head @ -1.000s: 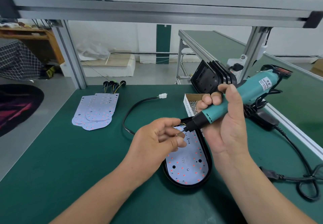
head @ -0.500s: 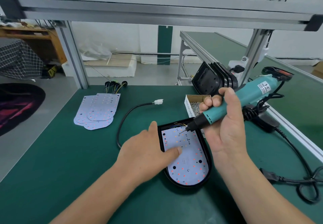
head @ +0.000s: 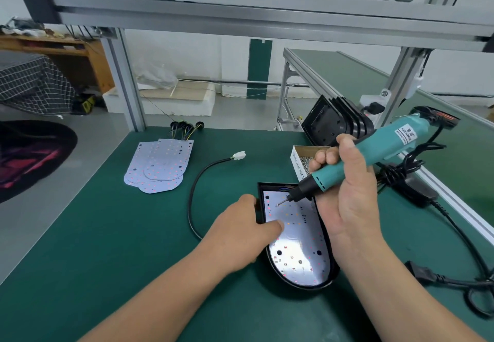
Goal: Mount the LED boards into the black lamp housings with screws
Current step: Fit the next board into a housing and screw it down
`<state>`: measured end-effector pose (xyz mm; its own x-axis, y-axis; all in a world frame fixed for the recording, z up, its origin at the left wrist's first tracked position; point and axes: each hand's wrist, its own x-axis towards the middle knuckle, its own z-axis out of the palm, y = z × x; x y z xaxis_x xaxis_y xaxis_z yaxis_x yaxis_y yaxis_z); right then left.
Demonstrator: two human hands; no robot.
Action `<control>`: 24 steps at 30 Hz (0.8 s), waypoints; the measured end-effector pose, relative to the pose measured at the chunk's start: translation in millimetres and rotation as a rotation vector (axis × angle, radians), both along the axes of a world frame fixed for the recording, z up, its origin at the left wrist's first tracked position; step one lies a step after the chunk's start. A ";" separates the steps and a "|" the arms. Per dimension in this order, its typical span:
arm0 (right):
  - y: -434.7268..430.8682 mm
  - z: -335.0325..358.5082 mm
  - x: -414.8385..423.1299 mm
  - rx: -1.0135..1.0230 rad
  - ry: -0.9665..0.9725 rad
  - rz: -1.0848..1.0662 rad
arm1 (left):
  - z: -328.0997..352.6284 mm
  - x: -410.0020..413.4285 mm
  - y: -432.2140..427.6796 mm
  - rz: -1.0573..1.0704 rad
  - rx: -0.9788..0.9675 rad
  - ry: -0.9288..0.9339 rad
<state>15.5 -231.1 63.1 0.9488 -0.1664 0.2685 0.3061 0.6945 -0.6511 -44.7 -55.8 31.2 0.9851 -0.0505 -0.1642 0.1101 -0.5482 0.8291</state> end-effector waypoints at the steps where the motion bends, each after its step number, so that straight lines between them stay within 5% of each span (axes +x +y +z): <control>1: 1.0 0.3 -0.6 0.001 -0.002 -0.003 | -0.7 -0.4 -1.0 -0.004 0.019 0.004; 24: 12.5 -0.3 -2.6 -0.113 -0.036 -0.001 | -4.1 2.8 -5.5 -0.022 -0.043 0.064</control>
